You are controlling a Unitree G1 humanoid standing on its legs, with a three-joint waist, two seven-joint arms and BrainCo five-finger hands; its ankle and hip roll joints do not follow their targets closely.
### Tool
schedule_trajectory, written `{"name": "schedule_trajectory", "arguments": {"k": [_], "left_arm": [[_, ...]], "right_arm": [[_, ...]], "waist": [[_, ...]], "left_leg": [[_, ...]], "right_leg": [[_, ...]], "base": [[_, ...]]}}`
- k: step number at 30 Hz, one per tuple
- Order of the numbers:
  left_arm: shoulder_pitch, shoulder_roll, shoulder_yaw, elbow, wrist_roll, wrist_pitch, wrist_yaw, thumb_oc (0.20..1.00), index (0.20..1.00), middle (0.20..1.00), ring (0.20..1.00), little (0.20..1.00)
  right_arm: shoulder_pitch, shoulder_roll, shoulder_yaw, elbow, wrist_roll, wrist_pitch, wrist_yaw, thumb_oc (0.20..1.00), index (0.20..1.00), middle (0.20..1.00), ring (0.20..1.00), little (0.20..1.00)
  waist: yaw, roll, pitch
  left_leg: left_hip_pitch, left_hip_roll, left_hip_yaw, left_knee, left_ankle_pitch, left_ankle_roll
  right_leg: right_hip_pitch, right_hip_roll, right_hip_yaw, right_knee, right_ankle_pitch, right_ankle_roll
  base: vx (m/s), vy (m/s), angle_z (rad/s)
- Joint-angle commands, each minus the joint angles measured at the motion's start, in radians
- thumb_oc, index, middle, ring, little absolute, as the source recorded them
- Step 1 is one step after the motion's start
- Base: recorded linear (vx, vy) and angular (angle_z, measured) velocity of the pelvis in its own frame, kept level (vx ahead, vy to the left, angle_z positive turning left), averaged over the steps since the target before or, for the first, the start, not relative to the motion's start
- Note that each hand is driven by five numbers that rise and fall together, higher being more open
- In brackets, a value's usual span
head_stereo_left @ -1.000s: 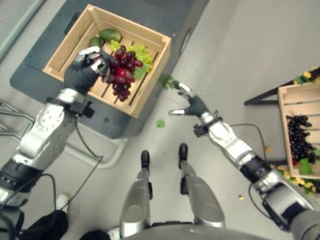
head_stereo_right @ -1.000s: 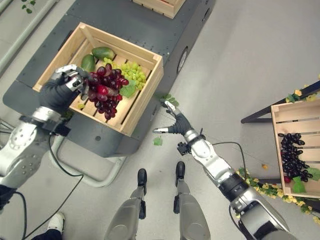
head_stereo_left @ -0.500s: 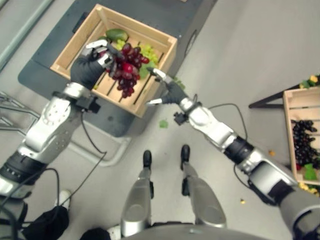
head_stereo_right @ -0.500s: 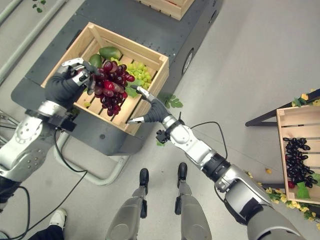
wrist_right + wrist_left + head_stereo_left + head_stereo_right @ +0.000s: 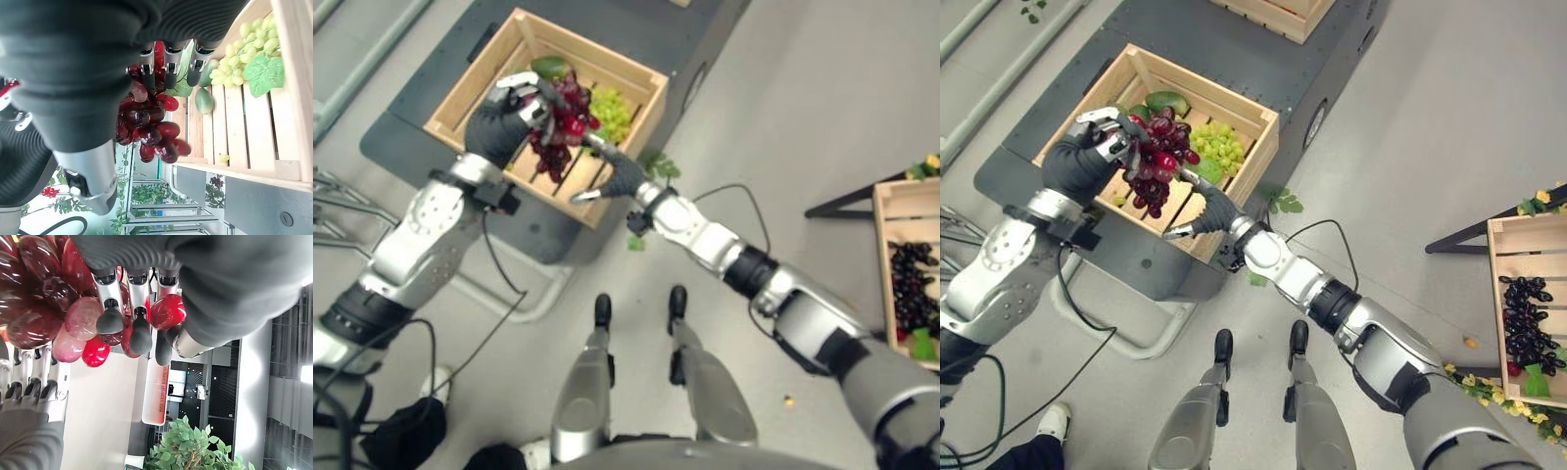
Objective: Pick up the fruits from the basket on one side to the basket on the other side
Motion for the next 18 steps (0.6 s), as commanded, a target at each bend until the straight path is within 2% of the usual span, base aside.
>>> {"name": "schedule_trajectory", "arguments": {"k": [1, 10, 18], "left_arm": [[0.022, -0.02, -0.006, -0.084, -0.013, -0.103, -0.02, 0.2, 0.2, 0.2, 0.2, 0.2], [0.022, -0.01, -0.034, -0.117, -0.03, -0.101, -0.037, 0.2, 0.2, 0.2, 0.2, 0.2], [0.09, -0.005, 0.034, -0.119, -0.02, -0.095, -0.03, 0.2, 0.2, 0.2, 0.2, 0.2]], "right_arm": [[-0.01, 0.156, 0.041, 0.062, 0.053, -0.034, 0.012, 1.0, 1.0, 1.0, 1.0, 1.0], [-0.018, 0.219, 0.032, 0.158, 0.18, -0.037, 0.013, 1.0, 1.0, 1.0, 1.0, 1.0], [0.023, 0.145, 0.019, 0.032, 0.192, -0.041, 0.024, 1.0, 1.0, 1.0, 1.0, 1.0]], "waist": [[0.03, -0.015, -0.155], [0.043, -0.007, -0.16], [0.043, -0.02, -0.162]], "left_leg": [[-0.053, -0.059, -0.019, -0.04, 0.028, 0.07], [-0.053, -0.062, -0.026, -0.043, 0.033, 0.069], [-0.05, -0.064, -0.03, -0.044, 0.031, 0.07]], "right_leg": [[-0.047, -0.001, 0.029, 0.057, -0.065, 0.103], [-0.044, 0.0, 0.026, 0.052, -0.062, 0.101], [-0.039, 0.0, 0.022, 0.049, -0.063, 0.102]], "base": [[0.0, 0.0, 0.0], [0.0, 0.0, 0.0], [0.0, -0.001, 0.08]]}}
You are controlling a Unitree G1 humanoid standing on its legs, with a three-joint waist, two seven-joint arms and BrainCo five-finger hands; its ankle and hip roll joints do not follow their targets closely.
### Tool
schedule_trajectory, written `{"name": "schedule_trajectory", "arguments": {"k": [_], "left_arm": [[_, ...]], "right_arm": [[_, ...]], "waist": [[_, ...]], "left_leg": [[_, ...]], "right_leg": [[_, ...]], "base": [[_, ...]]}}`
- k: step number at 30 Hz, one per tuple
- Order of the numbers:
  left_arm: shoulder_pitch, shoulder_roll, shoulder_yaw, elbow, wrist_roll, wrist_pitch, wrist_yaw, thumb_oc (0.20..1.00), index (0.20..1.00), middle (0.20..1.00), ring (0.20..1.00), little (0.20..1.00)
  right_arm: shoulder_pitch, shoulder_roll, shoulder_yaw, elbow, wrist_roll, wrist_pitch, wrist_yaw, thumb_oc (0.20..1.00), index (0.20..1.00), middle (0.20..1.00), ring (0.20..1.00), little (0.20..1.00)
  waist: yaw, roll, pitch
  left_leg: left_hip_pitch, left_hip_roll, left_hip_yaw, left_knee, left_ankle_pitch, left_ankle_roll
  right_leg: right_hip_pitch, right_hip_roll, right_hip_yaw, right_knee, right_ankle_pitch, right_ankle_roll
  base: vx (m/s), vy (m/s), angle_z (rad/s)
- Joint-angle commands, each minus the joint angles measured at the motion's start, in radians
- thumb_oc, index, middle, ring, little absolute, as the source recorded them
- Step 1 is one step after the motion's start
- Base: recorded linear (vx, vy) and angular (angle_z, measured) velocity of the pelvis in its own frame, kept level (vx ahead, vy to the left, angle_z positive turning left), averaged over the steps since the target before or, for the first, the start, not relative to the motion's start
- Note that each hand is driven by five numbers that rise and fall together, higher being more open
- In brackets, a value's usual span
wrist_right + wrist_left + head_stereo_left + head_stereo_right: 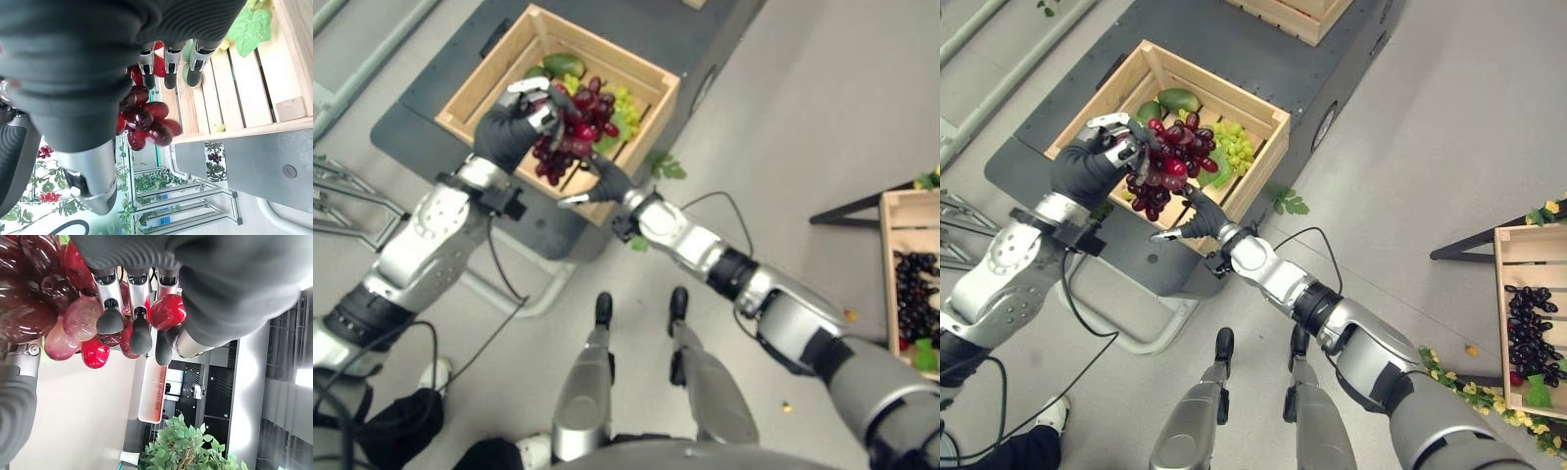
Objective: Pick up the fruits from the basket on one side to the basket on the other side
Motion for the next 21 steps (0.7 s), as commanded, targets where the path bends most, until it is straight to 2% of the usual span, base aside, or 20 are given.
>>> {"name": "schedule_trajectory", "arguments": {"k": [1, 11, 16, 21], "left_arm": [[0.08, -0.006, 0.056, -0.081, -0.002, -0.09, -0.01, 0.2, 0.2, 0.2, 0.2, 0.2], [0.164, -0.067, 0.148, -0.058, 0.041, -0.082, 0.015, 0.2, 0.2, 0.2, 0.2, 0.2], [0.185, -0.096, 0.161, -0.044, 0.048, -0.079, 0.02, 0.2, 0.2, 0.2, 0.2, 0.2], [0.195, -0.102, 0.163, -0.047, 0.053, -0.076, 0.022, 0.2, 0.2, 0.2, 0.2, 0.2]], "right_arm": [[0.031, 0.09, -0.006, -0.032, 0.02, -0.044, 0.013, 1.0, 1.0, 1.0, 1.0, 1.0], [0.178, -0.034, -0.106, -0.194, 0.031, -0.062, -0.003, 1.0, 1.0, 1.0, 1.0, 1.0], [0.257, -0.047, -0.141, -0.208, 0.151, -0.072, 0.017, 1.0, 1.0, 1.0, 1.0, 1.0], [0.281, -0.061, -0.152, -0.209, 0.16, -0.067, 0.015, 1.0, 1.0, 1.0, 1.0, 1.0]], "waist": [[0.019, -0.02, -0.162], [0.001, -0.029, -0.166], [-0.006, -0.032, -0.168], [-0.01, -0.032, -0.172]], "left_leg": [[-0.034, -0.064, -0.003, -0.052, 0.03, 0.074], [-0.037, -0.063, -0.007, -0.053, 0.03, 0.078], [-0.037, -0.063, -0.006, -0.054, 0.028, 0.079], [-0.037, -0.063, -0.007, -0.054, 0.027, 0.078]], "right_leg": [[-0.037, -0.001, 0.032, 0.046, -0.059, 0.103], [-0.038, 0.0, 0.032, 0.043, -0.062, 0.103], [-0.038, 0.0, 0.033, 0.042, -0.062, 0.103], [-0.038, 0.001, 0.036, 0.041, -0.063, 0.103]], "base": [[0.0, 0.0, 0.0], [0.0, 0.0, 0.0], [0.0, 0.0, 0.0], [0.0, 0.0, 0.0]]}}
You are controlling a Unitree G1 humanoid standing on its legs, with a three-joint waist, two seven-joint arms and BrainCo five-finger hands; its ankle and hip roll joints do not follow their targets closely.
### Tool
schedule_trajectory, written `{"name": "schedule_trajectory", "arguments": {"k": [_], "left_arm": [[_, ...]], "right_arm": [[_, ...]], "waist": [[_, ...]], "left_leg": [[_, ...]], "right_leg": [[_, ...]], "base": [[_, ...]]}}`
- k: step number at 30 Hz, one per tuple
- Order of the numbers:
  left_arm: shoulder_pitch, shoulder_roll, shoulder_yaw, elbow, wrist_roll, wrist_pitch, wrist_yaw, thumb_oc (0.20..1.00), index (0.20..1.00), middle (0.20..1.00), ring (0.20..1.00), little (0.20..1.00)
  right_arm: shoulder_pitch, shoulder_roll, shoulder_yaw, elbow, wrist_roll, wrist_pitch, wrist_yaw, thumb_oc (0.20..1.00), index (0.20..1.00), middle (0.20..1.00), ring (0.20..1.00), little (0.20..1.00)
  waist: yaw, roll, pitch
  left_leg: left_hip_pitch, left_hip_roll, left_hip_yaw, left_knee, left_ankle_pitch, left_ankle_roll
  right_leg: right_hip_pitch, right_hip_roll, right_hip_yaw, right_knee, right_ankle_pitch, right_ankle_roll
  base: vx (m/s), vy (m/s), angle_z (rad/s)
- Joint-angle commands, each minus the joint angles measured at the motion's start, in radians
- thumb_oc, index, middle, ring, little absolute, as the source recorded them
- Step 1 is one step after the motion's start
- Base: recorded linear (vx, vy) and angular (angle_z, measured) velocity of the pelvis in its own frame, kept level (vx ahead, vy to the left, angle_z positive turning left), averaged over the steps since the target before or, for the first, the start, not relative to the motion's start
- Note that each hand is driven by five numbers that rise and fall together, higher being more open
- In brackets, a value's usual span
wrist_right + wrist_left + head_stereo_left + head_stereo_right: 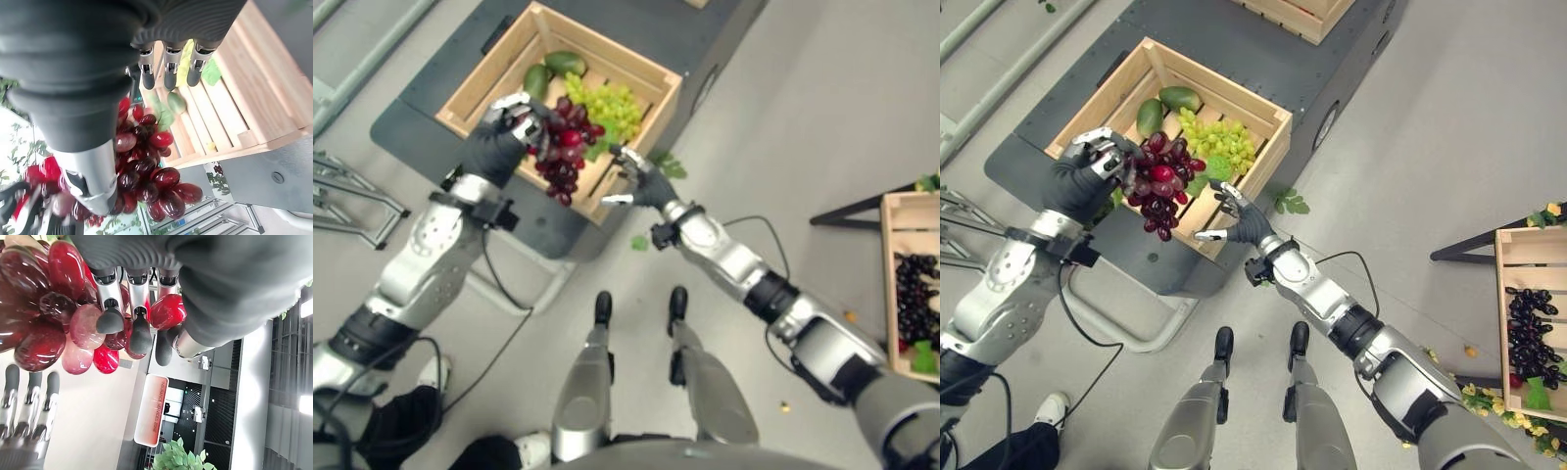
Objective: Pick up the fruits from the basket on one side to the basket on the other side
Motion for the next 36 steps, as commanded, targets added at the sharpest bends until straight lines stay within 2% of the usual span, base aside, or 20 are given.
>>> {"name": "schedule_trajectory", "arguments": {"k": [1, 16, 22, 26, 29, 30, 36], "left_arm": [[0.056, -0.035, 0.05, -0.047, 0.031, -0.075, -0.003, 0.2, 0.2, 0.2, 0.2, 0.2], [0.052, -0.043, 0.033, -0.059, 0.039, -0.074, 0.004, 0.2, 0.2, 0.2, 0.2, 0.2], [0.031, -0.057, 0.016, -0.056, 0.044, -0.076, 0.013, 0.2, 0.2, 0.2, 0.2, 0.2], [0.001, -0.062, -0.011, -0.041, 0.045, -0.074, 0.016, 0.2, 0.2, 0.2, 0.2, 0.2], [-0.022, -0.052, -0.027, -0.036, 0.041, -0.076, 0.021, 0.2, 0.2, 0.2, 0.2, 0.2], [-0.028, -0.05, -0.033, -0.038, 0.042, -0.076, 0.02, 0.2, 0.2, 0.2, 0.2, 0.2], [-0.007, -0.087, -0.011, -0.038, 0.061, -0.077, 0.03, 0.2, 0.2, 0.2, 0.2, 0.2]], "right_arm": [[0.048, 0.092, -0.018, -0.023, 0.028, -0.061, 0.004, 1.0, 1.0, 1.0, 1.0, 1.0], [0.051, 0.093, -0.007, -0.027, 0.06, -0.056, 0.01, 1.0, 1.0, 1.0, 1.0, 1.0], [-0.009, 0.133, 0.025, -0.025, 0.019, -0.053, -0.001, 1.0, 1.0, 1.0, 1.0, 1.0], [-0.027, 0.177, 0.067, -0.002, 0.102, -0.046, 0.03, 1.0, 1.0, 1.0, 1.0, 1.0], [-0.064, 0.186, 0.092, -0.003, 0.062, -0.042, 0.025, 1.0, 1.0, 1.0, 1.0, 1.0], [-0.094, 0.188, 0.1, -0.007, -0.015, -0.039, 0.007, 1.0, 1.0, 1.0, 1.0, 1.0], [-0.125, 0.182, 0.089, -0.05, -0.18, -0.034, -0.024, 1.0, 1.0, 1.0, 1.0, 1.0]], "waist": [[-0.003, -0.032, -0.169], [-0.006, -0.032, -0.174], [-0.003, -0.032, -0.173], [-0.003, -0.035, -0.174], [-0.001, -0.036, -0.176], [0.002, -0.037, -0.178], [0.0, -0.038, -0.181]], "left_leg": [[-0.037, -0.064, -0.006, -0.049, 0.028, 0.08], [-0.037, -0.065, -0.009, -0.048, 0.026, 0.081], [-0.038, -0.065, -0.011, -0.049, 0.026, 0.082], [-0.038, -0.064, -0.011, -0.049, 0.026, 0.081], [-0.037, -0.063, -0.012, -0.05, 0.027, 0.08], [-0.038, -0.064, -0.013, -0.049, 0.026, 0.081], [-0.039, -0.064, -0.016, -0.047, 0.024, 0.084]], "right_leg": [[-0.038, -0.001, 0.037, 0.04, -0.057, 0.098], [-0.037, 0.001, 0.041, 0.041, -0.059, 0.097], [-0.038, 0.002, 0.042, 0.043, -0.06, 0.096], [-0.038, 0.003, 0.046, 0.043, -0.06, 0.095], [-0.037, 0.004, 0.046, 0.043, -0.061, 0.093], [-0.037, 0.004, 0.045, 0.042, -0.061, 0.094], [-0.039, 0.004, 0.047, 0.045, -0.064, 0.093]], "base": [[0.0, 0.0, 0.0], [0.0, 0.0, 0.0], [0.0, 0.0, 0.0], [0.0, -0.002, 0.03], [0.01, -0.006, 0.04], [0.01, -0.009, 0.06], [0.01, -0.001, 0.07]]}}
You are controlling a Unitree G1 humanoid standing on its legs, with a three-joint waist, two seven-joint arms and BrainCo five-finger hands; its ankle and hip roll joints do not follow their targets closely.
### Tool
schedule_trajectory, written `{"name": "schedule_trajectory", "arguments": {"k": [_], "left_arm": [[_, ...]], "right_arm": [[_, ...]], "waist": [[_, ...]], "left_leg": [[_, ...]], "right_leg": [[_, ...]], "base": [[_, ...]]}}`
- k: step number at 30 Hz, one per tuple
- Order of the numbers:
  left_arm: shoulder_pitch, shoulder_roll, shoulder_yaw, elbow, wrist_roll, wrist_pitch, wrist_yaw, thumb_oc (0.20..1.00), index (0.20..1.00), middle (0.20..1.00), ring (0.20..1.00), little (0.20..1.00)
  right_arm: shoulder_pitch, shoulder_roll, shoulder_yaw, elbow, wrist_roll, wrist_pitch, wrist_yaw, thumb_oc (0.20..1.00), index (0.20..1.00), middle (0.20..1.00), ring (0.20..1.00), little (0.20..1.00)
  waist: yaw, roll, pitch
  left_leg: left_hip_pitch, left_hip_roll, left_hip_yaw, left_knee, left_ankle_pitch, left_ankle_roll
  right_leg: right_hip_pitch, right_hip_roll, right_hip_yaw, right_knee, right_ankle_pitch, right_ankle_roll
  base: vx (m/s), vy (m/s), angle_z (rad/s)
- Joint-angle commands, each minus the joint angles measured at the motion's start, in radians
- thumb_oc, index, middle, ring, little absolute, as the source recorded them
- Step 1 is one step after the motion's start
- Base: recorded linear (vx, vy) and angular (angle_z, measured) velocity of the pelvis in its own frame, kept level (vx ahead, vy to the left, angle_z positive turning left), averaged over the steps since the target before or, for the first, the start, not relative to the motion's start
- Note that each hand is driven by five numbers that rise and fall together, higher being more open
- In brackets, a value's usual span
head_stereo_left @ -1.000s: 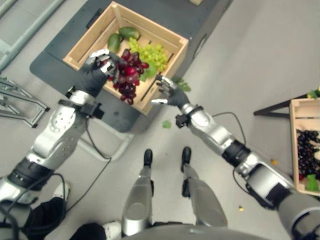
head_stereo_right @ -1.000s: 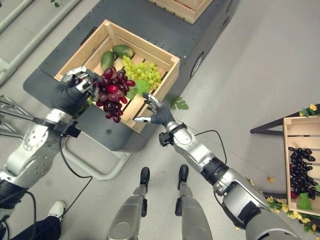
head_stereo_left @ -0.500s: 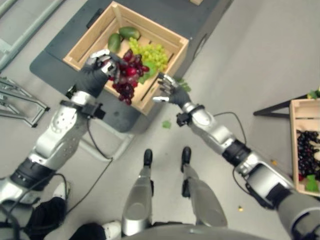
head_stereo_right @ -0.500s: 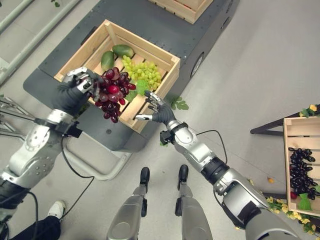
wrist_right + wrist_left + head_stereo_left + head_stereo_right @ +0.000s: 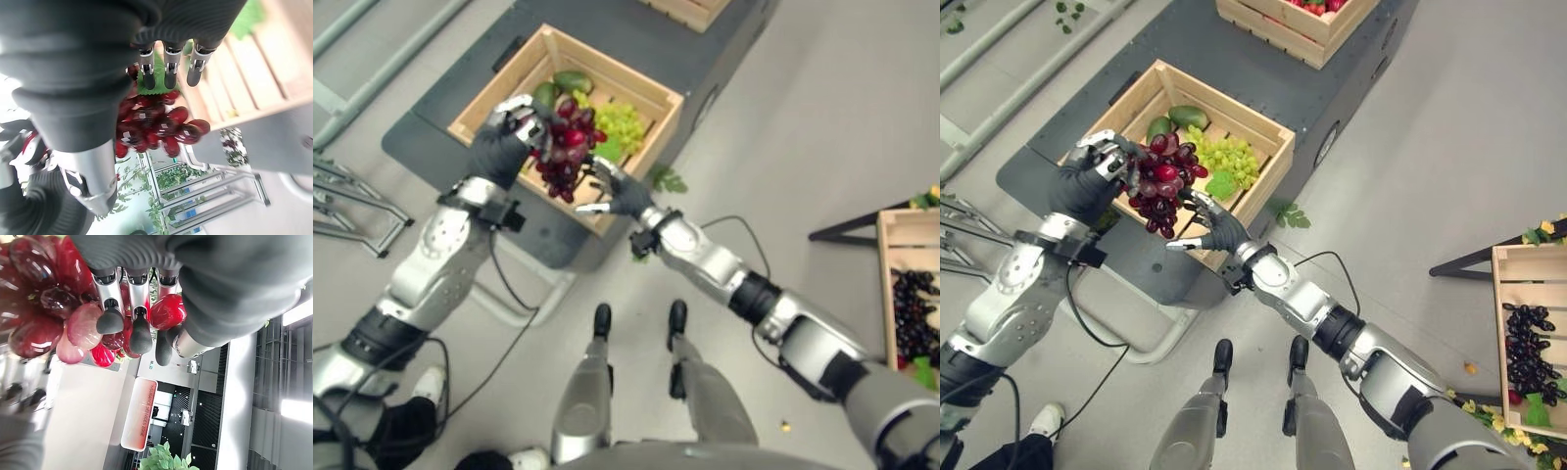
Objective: Pick up the fruits from the basket on one side to the basket on the other side
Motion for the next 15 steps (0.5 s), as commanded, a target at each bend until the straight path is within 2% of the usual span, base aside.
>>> {"name": "schedule_trajectory", "arguments": {"k": [1, 5, 9, 11, 12, 15], "left_arm": [[0.017, -0.053, 0.035, -0.036, 0.067, -0.076, 0.007, 0.2, 0.2, 0.2, 0.2, 0.2], [0.048, -0.097, 0.055, -0.03, 0.073, -0.073, 0.01, 0.2, 0.2, 0.2, 0.2, 0.2], [0.058, -0.113, 0.052, -0.034, 0.066, -0.074, 0.006, 0.2, 0.2, 0.2, 0.2, 0.2], [0.054, -0.114, 0.044, -0.036, 0.063, -0.075, 0.004, 0.2, 0.2, 0.2, 0.2, 0.2], [0.052, -0.111, 0.033, -0.039, 0.058, -0.075, -0.001, 0.2, 0.2, 0.2, 0.2, 0.2], [0.048, -0.103, 0.017, -0.043, 0.05, -0.069, -0.007, 0.2, 0.2, 0.2, 0.2, 0.2]], "right_arm": [[-0.045, 0.1, -0.015, -0.059, -0.136, -0.043, -0.025, 1.0, 1.0, 1.0, 1.0, 1.0], [-0.047, 0.102, -0.041, -0.077, -0.242, -0.039, -0.053, 1.0, 1.0, 1.0, 1.0, 1.0], [-0.021, 0.135, -0.038, -0.058, -0.18, -0.049, -0.038, 1.0, 1.0, 1.0, 1.0, 1.0], [-0.006, 0.155, -0.031, -0.038, -0.126, -0.048, -0.022, 1.0, 1.0, 1.0, 1.0, 1.0], [0.022, 0.184, -0.016, -0.012, 0.002, -0.056, 0.007, 1.0, 1.0, 1.0, 1.0, 1.0], [0.051, 0.218, 0.012, 0.038, 0.178, -0.051, 0.049, 1.0, 1.0, 1.0, 1.0, 1.0]], "waist": [[-0.002, -0.037, -0.08], [-0.001, -0.034, -0.08], [-0.001, -0.032, -0.079], [-0.002, -0.033, -0.079], [-0.001, -0.033, -0.078], [0.0, -0.033, -0.076]], "left_leg": [[-0.031, -0.065, 0.007, -0.036, 0.022, 0.085], [-0.031, -0.065, 0.007, -0.036, 0.02, 0.087], [-0.033, -0.065, 0.006, -0.035, 0.02, 0.087], [-0.033, -0.066, 0.005, -0.036, 0.021, 0.087], [-0.034, -0.066, 0.006, -0.037, 0.022, 0.086], [-0.032, -0.066, 0.006, -0.038, 0.023, 0.084]], "right_leg": [[-0.039, -0.004, 0.046, 0.046, -0.043, 0.083], [-0.04, -0.005, 0.046, 0.045, -0.044, 0.083], [-0.043, -0.005, 0.047, 0.047, -0.045, 0.083], [-0.044, -0.004, 0.048, 0.047, -0.043, 0.083], [-0.044, -0.004, 0.049, 0.046, -0.043, 0.083], [-0.044, -0.003, 0.047, 0.046, -0.042, 0.083]], "base": [[0.0, 0.0, 0.0], [0.0, 0.0, 0.0], [0.0, 0.0, 0.0], [0.0, 0.0, 0.0], [0.0, 0.0, 0.0], [0.0, 0.0, 0.0]]}}
